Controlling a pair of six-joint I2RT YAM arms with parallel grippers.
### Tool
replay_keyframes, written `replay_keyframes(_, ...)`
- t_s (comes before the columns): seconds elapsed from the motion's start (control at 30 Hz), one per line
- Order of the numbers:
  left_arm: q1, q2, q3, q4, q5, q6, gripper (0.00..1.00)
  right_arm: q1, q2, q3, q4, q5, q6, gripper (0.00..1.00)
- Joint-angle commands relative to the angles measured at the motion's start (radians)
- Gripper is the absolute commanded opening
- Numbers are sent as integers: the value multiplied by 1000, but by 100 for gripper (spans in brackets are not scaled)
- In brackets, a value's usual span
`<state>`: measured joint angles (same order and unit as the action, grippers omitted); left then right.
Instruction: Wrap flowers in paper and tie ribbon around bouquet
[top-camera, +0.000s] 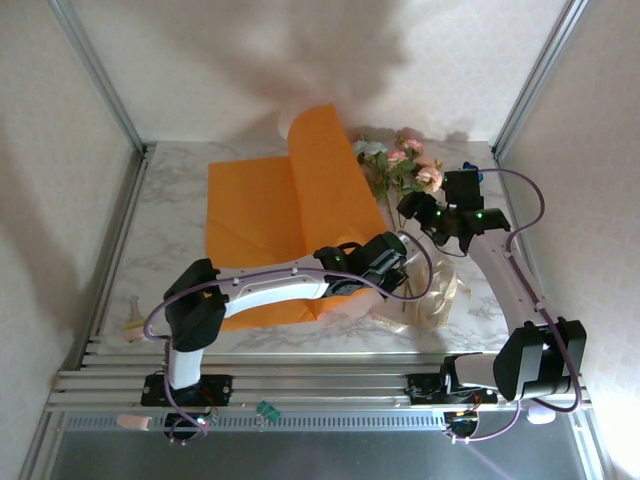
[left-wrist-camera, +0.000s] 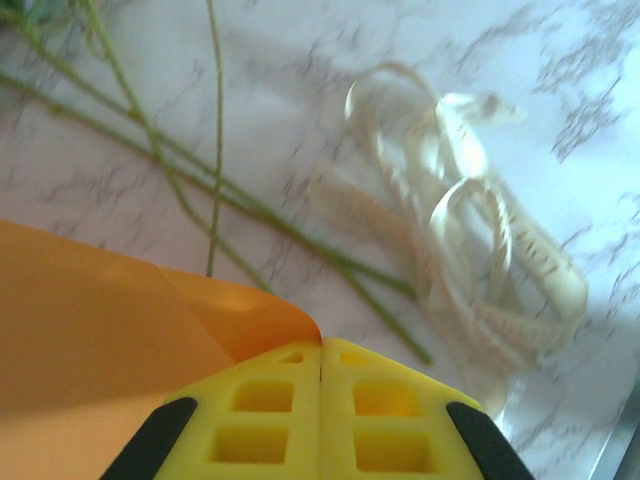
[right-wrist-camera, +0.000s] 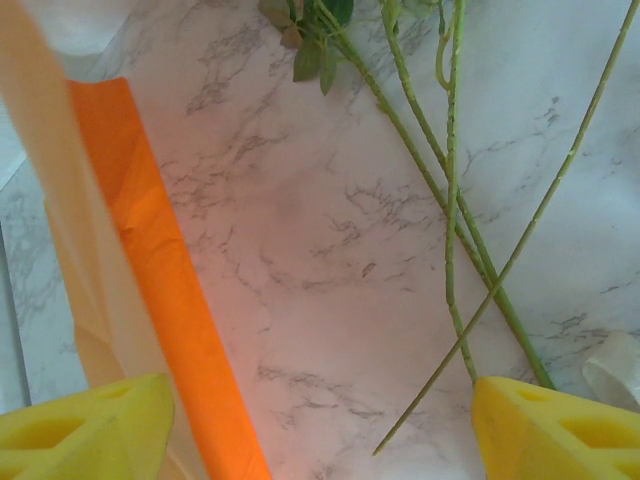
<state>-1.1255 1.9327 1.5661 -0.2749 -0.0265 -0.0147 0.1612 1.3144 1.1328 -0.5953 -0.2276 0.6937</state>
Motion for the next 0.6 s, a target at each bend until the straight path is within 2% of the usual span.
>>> replay_keyframes(0.0,-18,61,73,42,35,45,0,-8,64,-1,7,-69,-44,79)
replay_keyframes(0.1,-26,95,113,33,55,50,0,-11,152,5,39,-117,-78,79)
replay_keyframes(0.13,-28,101,125,24,61,48,8,-11,176,10,44,-126,-87,79)
replay_keyframes(0.17,-27,108,146,8,72,38,38,-12,198,16,43,-126,-98,79)
replay_keyframes(0.2,-27,114,172,-25,73,19,55,-13,209,23,42,-117,-106,79)
replay_keyframes(0.3,-24,90,212,-69,54,-44,66,-14,204,45,19,-49,-130,80)
replay_keyframes(0.43,15,-49,126,-23,54,-181,74,-26,176,77,-65,146,-139,82)
replay_keyframes(0.57,79,-227,-8,31,67,-305,80,-82,157,47,-14,148,-131,83)
